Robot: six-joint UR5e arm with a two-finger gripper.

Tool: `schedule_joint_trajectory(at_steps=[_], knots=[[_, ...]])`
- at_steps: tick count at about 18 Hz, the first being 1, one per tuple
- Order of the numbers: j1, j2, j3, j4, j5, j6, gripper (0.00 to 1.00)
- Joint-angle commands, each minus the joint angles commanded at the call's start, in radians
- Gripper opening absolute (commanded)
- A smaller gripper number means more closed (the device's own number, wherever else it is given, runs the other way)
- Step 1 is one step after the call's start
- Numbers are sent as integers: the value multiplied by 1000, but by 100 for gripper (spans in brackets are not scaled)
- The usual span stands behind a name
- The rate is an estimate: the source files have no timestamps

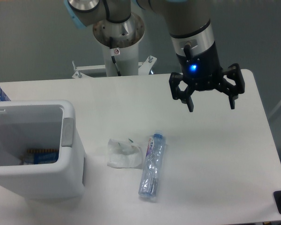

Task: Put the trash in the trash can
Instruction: 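Move the open gripper over the crumpled white tissue and lower it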

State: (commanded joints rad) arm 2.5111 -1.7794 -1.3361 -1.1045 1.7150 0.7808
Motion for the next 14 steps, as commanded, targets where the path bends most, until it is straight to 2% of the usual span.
schedule_joint_trajectory(at_steps=[9,12,14], knots=[[-6,-11,-6,8,-52,-47,100],[-12,-20,-43,23,-51,-69,100],[-14,-25,-66,38,-51,-147,100]])
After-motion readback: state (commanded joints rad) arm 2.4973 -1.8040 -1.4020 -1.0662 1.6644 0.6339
